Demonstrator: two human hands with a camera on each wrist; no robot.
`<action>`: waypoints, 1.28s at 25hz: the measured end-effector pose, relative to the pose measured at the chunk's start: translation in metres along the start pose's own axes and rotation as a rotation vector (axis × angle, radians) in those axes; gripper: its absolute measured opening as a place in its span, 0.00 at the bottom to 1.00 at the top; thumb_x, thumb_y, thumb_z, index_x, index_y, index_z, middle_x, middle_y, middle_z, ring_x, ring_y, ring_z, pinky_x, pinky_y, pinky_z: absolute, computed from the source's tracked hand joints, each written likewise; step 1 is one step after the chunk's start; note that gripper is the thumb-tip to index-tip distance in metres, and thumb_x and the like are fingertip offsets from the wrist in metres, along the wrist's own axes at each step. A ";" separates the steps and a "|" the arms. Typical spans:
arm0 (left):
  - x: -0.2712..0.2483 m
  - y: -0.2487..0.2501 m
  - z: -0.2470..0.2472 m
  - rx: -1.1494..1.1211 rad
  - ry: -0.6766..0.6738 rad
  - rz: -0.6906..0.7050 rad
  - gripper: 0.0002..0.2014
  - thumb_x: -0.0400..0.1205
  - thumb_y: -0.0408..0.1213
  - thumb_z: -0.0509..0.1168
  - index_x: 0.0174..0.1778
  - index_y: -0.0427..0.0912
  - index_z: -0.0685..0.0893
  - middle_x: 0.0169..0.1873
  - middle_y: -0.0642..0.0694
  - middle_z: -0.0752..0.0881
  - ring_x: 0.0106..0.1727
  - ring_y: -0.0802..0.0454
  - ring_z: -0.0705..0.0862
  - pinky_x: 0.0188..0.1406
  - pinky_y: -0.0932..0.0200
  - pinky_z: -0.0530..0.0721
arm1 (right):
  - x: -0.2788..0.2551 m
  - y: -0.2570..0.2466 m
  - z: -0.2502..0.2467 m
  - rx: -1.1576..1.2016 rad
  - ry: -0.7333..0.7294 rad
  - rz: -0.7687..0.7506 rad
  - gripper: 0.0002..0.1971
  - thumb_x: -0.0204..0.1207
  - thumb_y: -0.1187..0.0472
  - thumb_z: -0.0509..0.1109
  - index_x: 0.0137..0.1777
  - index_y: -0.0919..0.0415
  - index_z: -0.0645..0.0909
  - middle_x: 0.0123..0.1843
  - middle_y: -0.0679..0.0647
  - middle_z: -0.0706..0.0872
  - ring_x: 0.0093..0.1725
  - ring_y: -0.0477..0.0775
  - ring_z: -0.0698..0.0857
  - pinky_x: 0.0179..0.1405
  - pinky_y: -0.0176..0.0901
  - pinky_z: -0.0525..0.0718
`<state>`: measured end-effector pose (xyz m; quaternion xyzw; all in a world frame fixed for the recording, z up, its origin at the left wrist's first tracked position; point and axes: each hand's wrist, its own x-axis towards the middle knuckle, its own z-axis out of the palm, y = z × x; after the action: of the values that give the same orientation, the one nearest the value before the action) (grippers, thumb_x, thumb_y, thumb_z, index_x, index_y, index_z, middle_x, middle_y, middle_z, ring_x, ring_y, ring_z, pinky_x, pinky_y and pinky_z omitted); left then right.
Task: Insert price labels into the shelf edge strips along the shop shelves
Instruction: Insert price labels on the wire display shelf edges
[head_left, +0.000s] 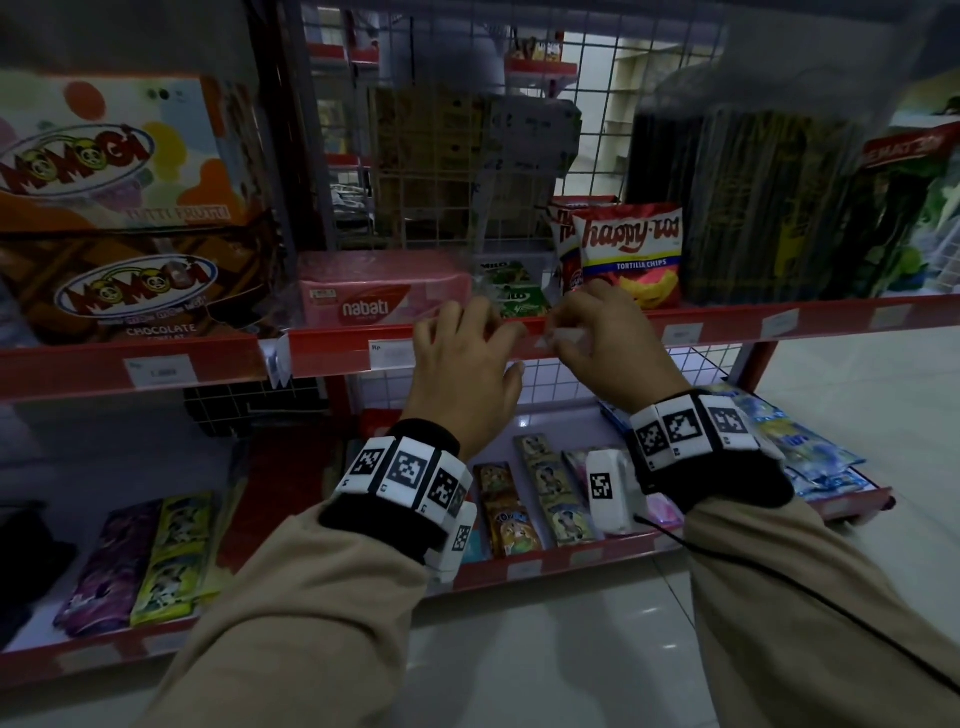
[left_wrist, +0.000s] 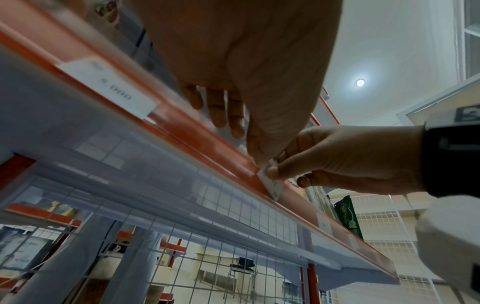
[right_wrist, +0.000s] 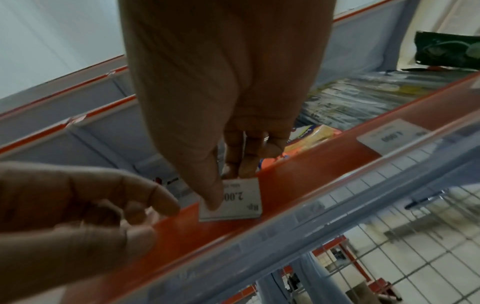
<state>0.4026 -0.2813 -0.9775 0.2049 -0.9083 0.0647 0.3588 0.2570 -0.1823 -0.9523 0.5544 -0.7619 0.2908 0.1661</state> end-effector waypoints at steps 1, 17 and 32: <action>0.000 0.000 0.001 -0.015 0.007 -0.003 0.15 0.80 0.46 0.64 0.60 0.47 0.81 0.55 0.45 0.77 0.57 0.43 0.73 0.57 0.47 0.66 | 0.000 -0.001 -0.002 0.133 0.038 0.040 0.03 0.74 0.64 0.72 0.47 0.59 0.82 0.48 0.54 0.81 0.51 0.53 0.79 0.50 0.44 0.77; 0.003 0.005 0.005 -0.105 0.168 -0.157 0.08 0.83 0.45 0.60 0.52 0.49 0.81 0.47 0.50 0.82 0.51 0.47 0.77 0.54 0.51 0.62 | -0.006 -0.016 -0.003 0.410 0.062 0.066 0.07 0.79 0.67 0.68 0.52 0.56 0.85 0.43 0.44 0.87 0.43 0.35 0.84 0.45 0.27 0.82; 0.001 0.009 0.012 -0.016 0.121 -0.124 0.10 0.79 0.45 0.63 0.55 0.52 0.83 0.48 0.47 0.77 0.53 0.44 0.73 0.52 0.49 0.62 | -0.005 0.002 0.000 0.097 0.075 0.092 0.06 0.78 0.61 0.67 0.52 0.53 0.84 0.51 0.51 0.81 0.56 0.59 0.76 0.58 0.57 0.74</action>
<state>0.3909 -0.2767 -0.9853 0.2535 -0.8711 0.0471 0.4180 0.2564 -0.1786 -0.9559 0.5151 -0.7647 0.3553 0.1537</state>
